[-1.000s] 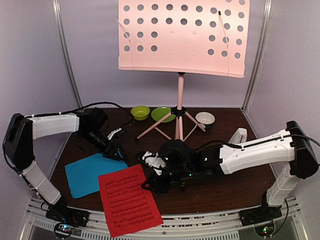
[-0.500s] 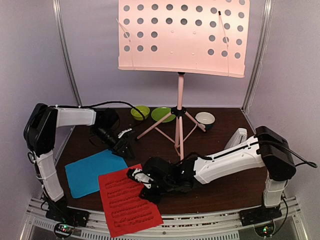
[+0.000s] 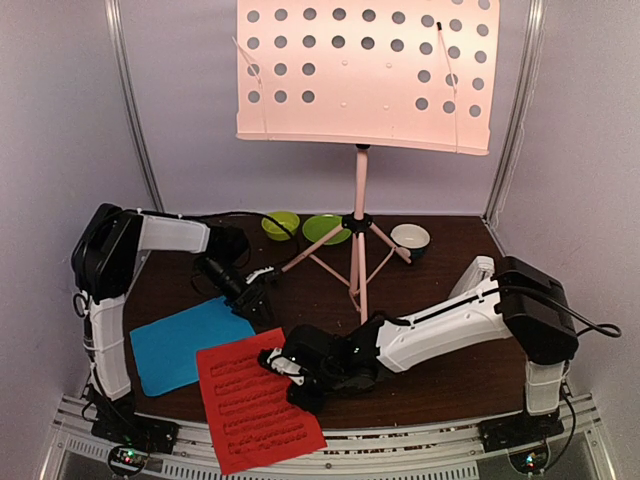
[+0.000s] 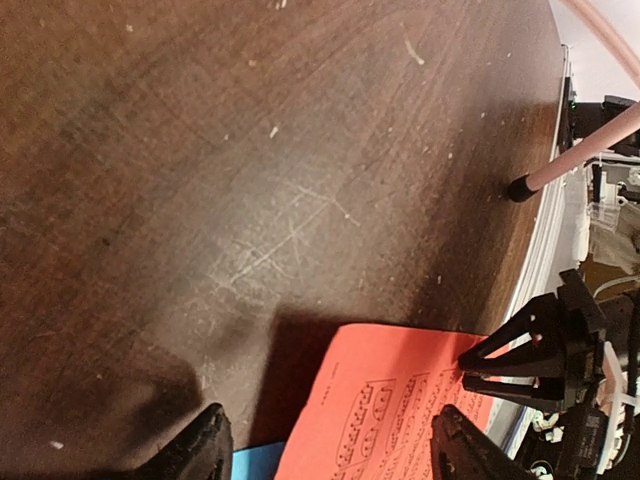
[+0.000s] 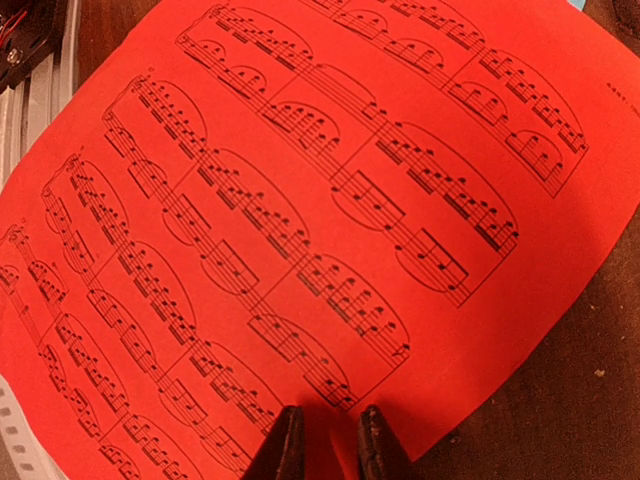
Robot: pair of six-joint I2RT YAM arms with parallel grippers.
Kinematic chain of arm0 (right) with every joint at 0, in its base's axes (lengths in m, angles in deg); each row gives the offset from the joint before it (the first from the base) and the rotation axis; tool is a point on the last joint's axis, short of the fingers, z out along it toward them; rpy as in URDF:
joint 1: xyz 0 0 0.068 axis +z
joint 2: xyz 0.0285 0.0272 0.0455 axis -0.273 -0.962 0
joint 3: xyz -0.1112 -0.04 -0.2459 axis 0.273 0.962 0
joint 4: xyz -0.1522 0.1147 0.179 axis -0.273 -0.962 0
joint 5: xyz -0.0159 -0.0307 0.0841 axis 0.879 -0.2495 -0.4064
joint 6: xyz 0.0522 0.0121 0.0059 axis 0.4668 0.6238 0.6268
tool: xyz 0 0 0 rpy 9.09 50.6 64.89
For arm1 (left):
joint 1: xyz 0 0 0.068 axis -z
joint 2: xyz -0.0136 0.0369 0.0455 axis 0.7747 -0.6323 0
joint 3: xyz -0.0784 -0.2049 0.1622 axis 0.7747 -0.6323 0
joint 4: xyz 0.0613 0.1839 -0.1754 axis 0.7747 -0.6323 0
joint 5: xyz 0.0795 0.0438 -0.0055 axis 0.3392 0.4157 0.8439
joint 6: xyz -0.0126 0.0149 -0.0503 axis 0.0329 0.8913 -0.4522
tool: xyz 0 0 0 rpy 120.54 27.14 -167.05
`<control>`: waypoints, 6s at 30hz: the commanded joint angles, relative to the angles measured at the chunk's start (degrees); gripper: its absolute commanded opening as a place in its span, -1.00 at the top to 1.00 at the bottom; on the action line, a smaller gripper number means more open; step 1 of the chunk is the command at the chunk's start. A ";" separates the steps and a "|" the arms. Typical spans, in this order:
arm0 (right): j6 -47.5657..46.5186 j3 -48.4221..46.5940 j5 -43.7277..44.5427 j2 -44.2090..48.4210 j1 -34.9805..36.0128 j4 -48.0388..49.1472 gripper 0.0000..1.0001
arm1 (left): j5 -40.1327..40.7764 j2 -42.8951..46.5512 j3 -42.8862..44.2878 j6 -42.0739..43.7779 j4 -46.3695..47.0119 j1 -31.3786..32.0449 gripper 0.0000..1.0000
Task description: Set up the instrument practice props
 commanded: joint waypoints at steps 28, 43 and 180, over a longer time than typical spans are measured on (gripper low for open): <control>5.49 6.21 5.40 13.45 -3.13 5.45 0.21 | 1.25 14.43 -3.71 3.05 2.41 3.99 1.00; 8.09 14.39 9.31 33.35 -4.98 5.60 -0.72 | 10.11 34.70 -2.50 -0.40 2.94 16.98 1.00; -18.17 -48.57 18.88 29.81 -16.22 6.07 1.00 | 67.74 30.15 41.13 -22.68 23.70 27.26 0.19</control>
